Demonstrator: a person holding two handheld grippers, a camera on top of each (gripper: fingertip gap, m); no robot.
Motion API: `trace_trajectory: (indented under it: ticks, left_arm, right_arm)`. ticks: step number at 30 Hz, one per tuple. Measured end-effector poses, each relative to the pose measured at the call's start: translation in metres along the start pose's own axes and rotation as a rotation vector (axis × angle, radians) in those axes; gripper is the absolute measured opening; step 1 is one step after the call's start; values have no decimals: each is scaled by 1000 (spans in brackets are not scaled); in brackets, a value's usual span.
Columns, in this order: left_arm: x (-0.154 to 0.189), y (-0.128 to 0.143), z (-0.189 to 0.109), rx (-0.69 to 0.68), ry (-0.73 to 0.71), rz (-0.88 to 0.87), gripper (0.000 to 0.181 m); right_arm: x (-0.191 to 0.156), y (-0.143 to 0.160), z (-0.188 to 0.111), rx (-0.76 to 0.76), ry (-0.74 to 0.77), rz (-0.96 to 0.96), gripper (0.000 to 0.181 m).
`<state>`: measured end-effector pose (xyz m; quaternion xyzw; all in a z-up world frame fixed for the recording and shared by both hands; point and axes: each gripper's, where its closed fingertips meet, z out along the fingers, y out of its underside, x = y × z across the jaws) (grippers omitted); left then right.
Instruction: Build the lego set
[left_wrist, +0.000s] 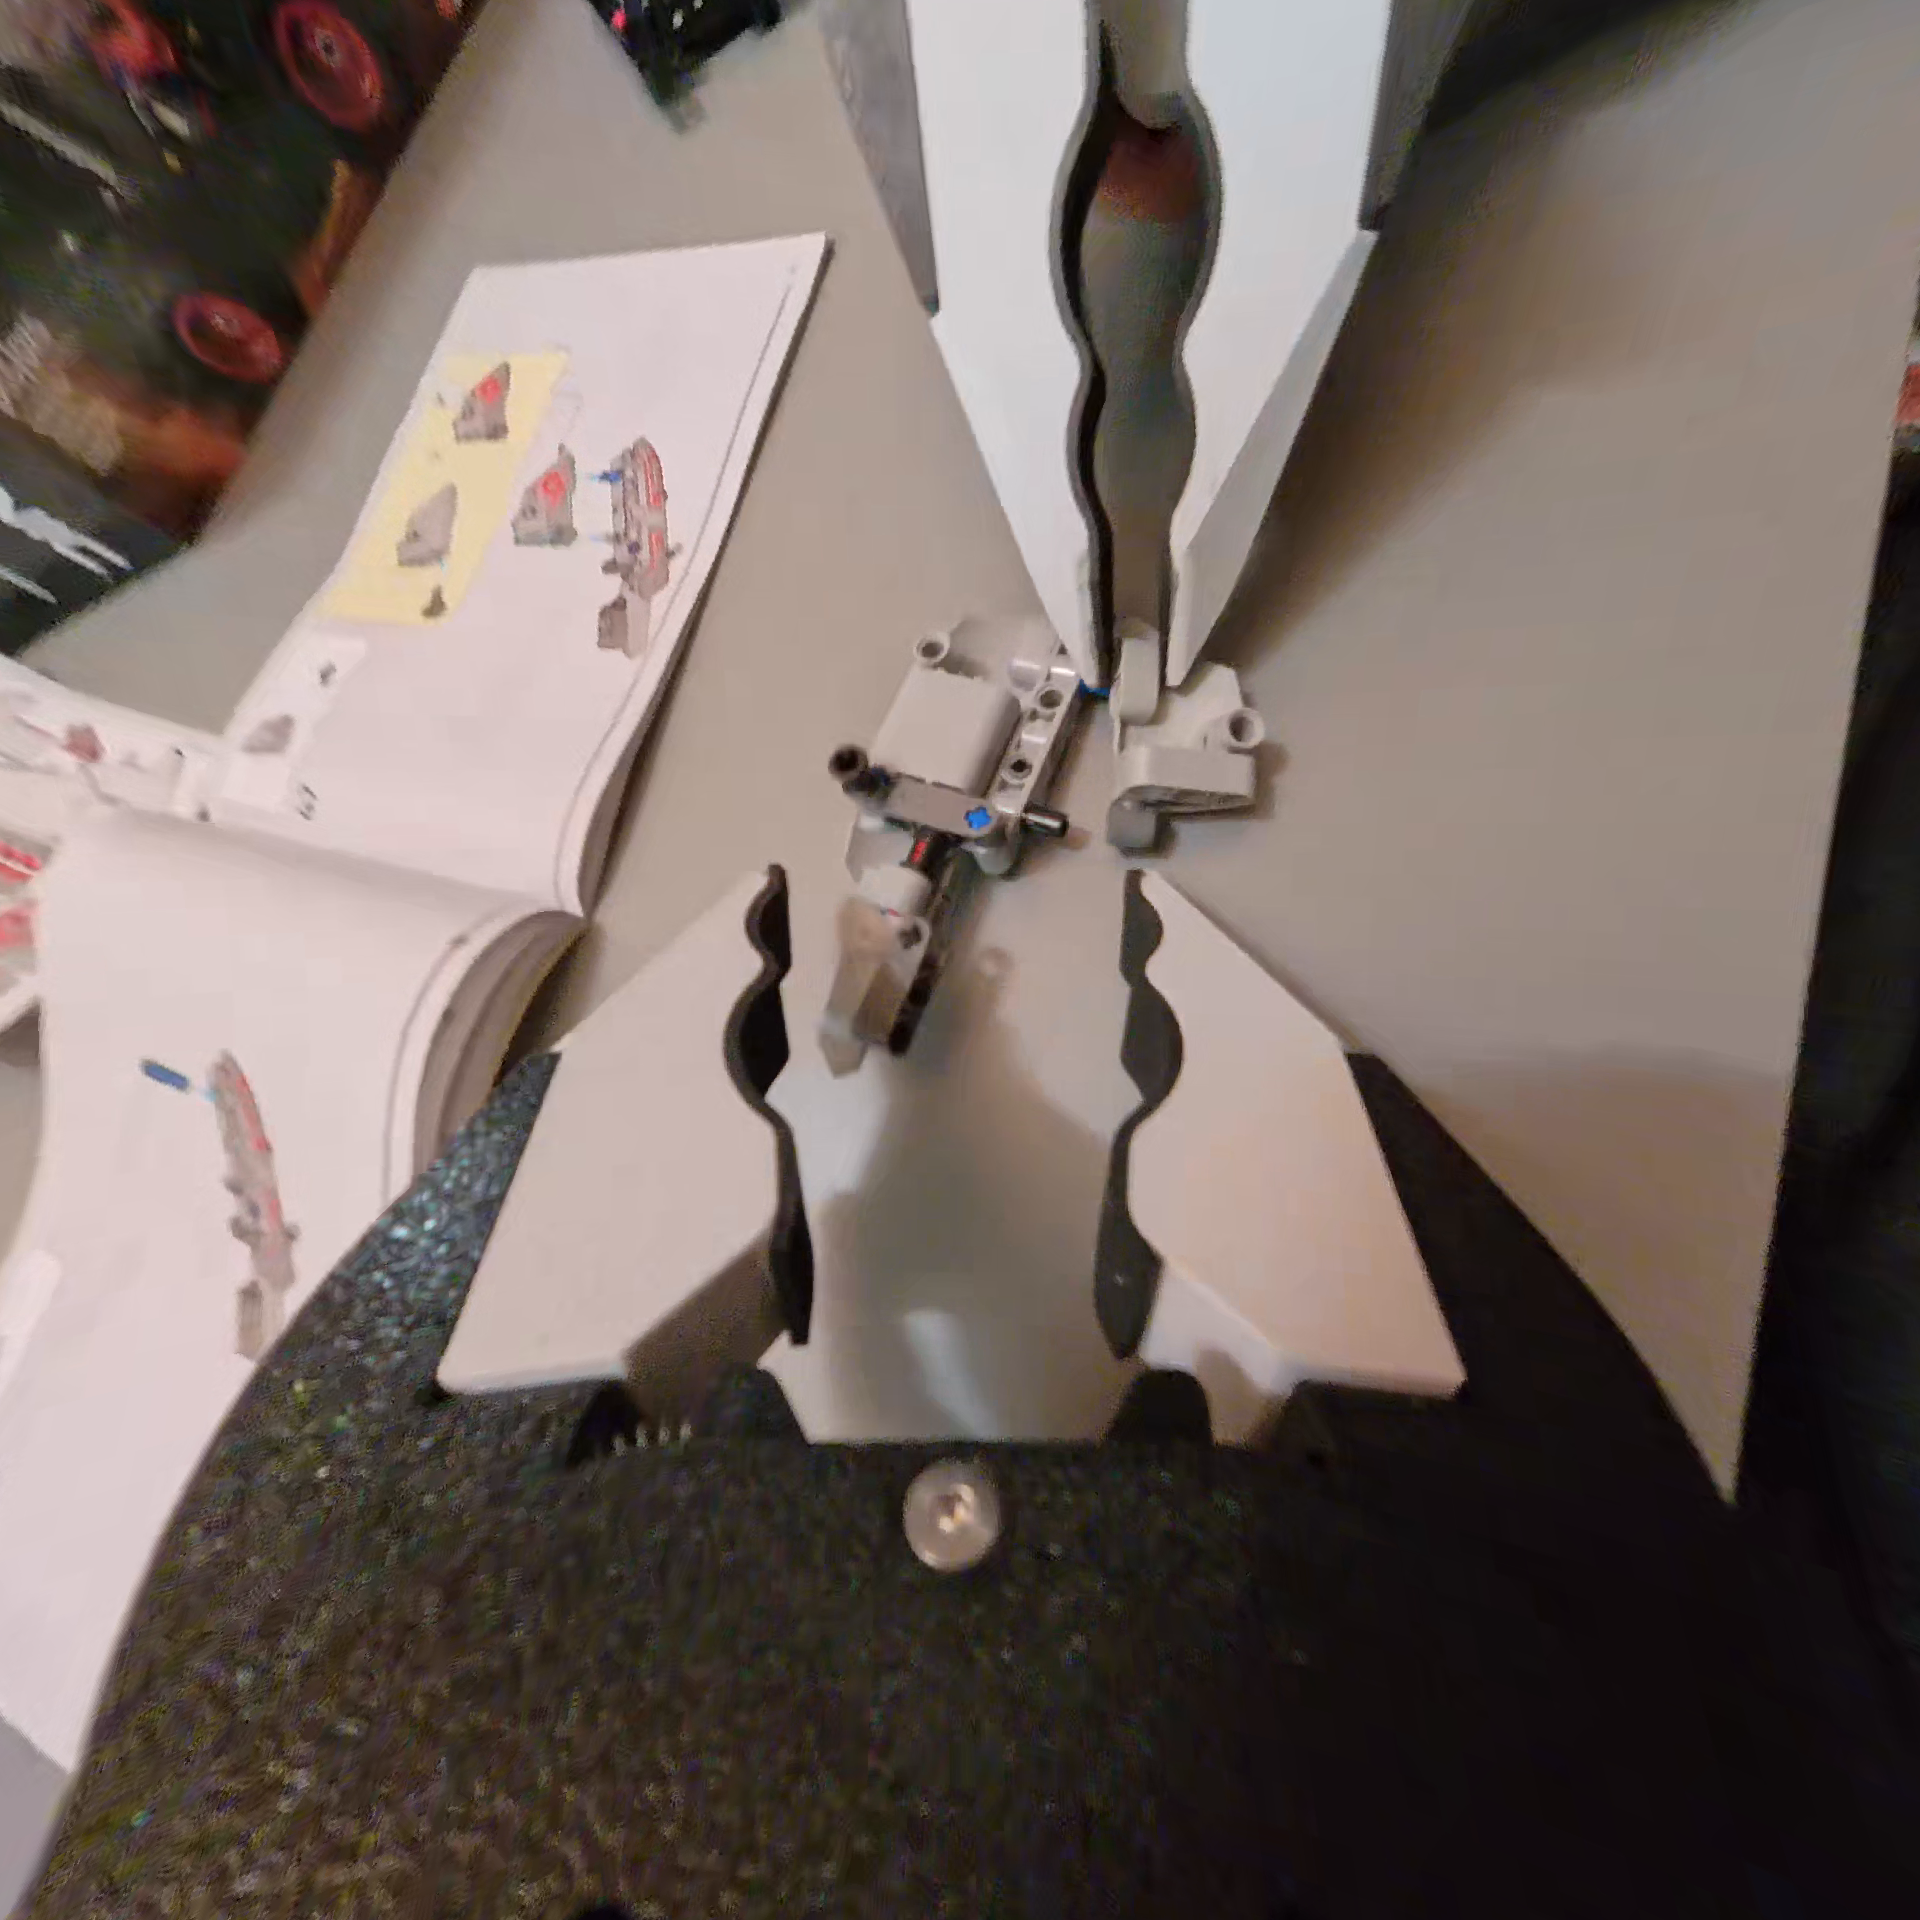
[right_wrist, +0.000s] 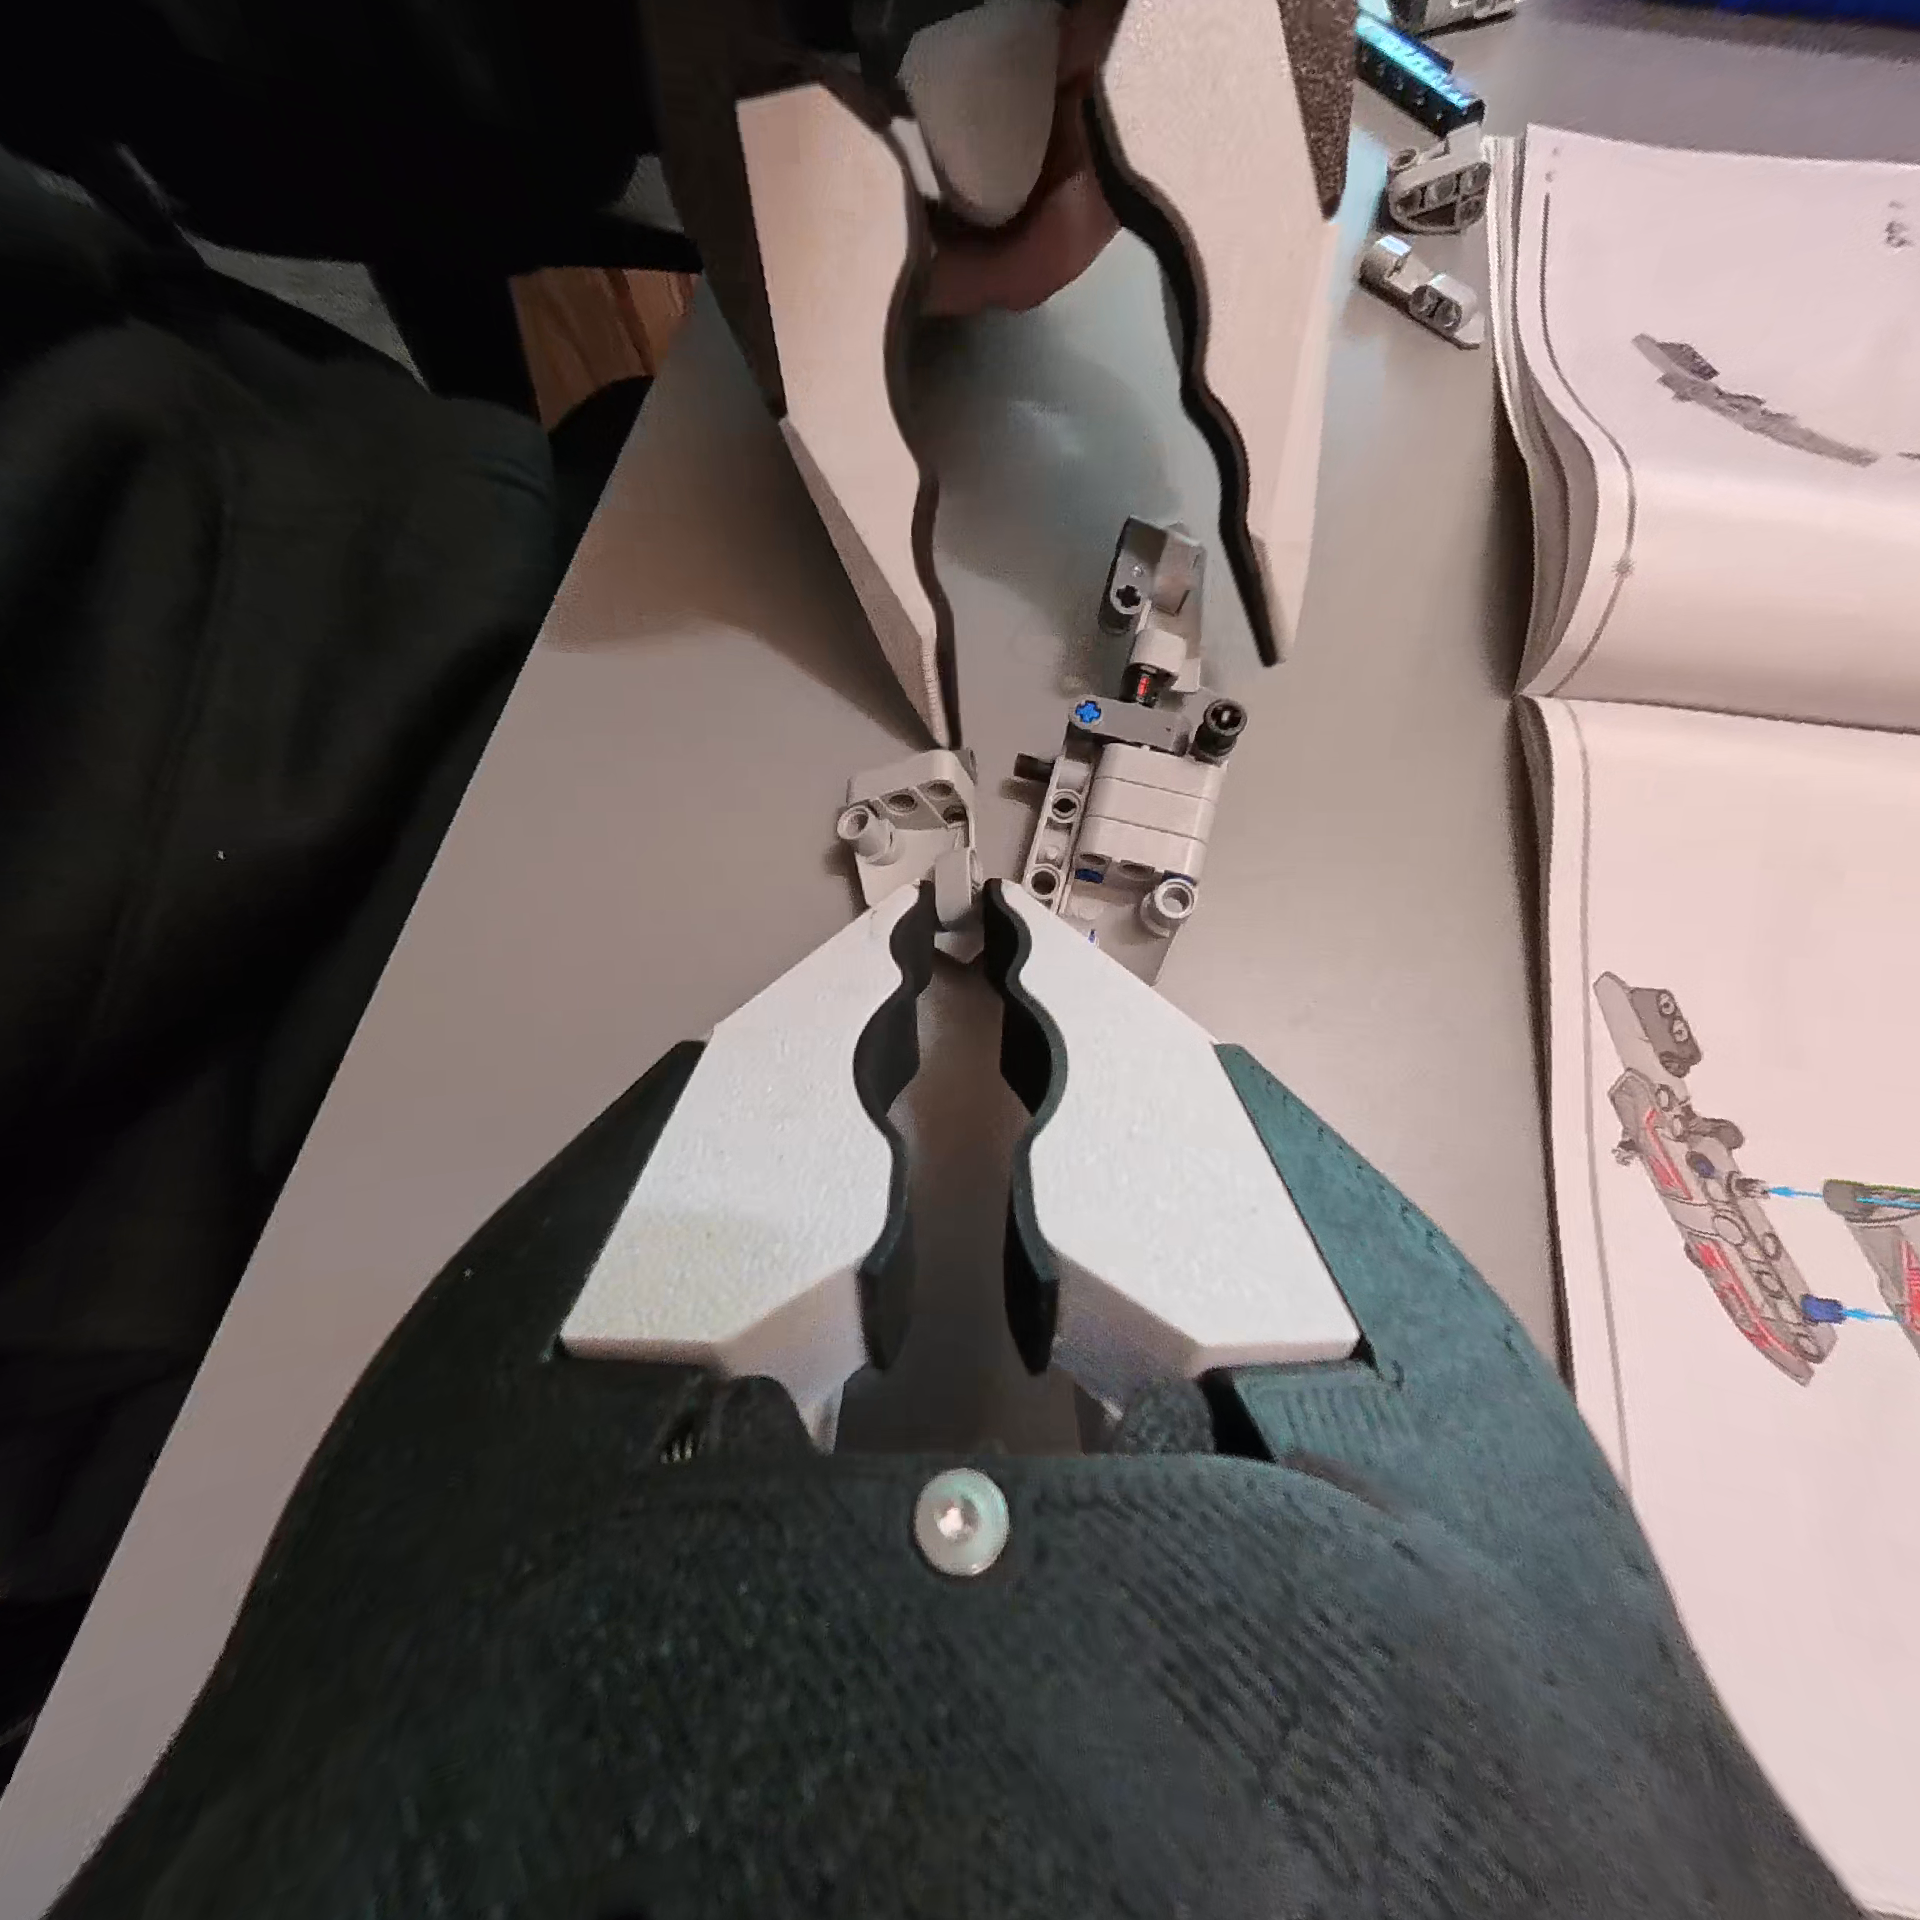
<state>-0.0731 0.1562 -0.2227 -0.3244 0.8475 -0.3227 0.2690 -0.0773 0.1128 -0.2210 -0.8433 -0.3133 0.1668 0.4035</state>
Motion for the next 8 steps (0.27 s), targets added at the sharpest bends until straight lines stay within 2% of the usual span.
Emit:
trace_trajectory:
  ticks: [1,5,8]
  left_arm:
    - [-2,-1,0,0,-4,15,64]
    - [-6,-1,4,-17,68,-8,75]
    - [0,-5,6,-17,168,-22,74]
  right_arm:
    - [2,-1,-1,7,8,12,8]
    - [-2,-1,-2,14,-27,98,8]
    - [-3,-1,-2,16,-12,139,8]
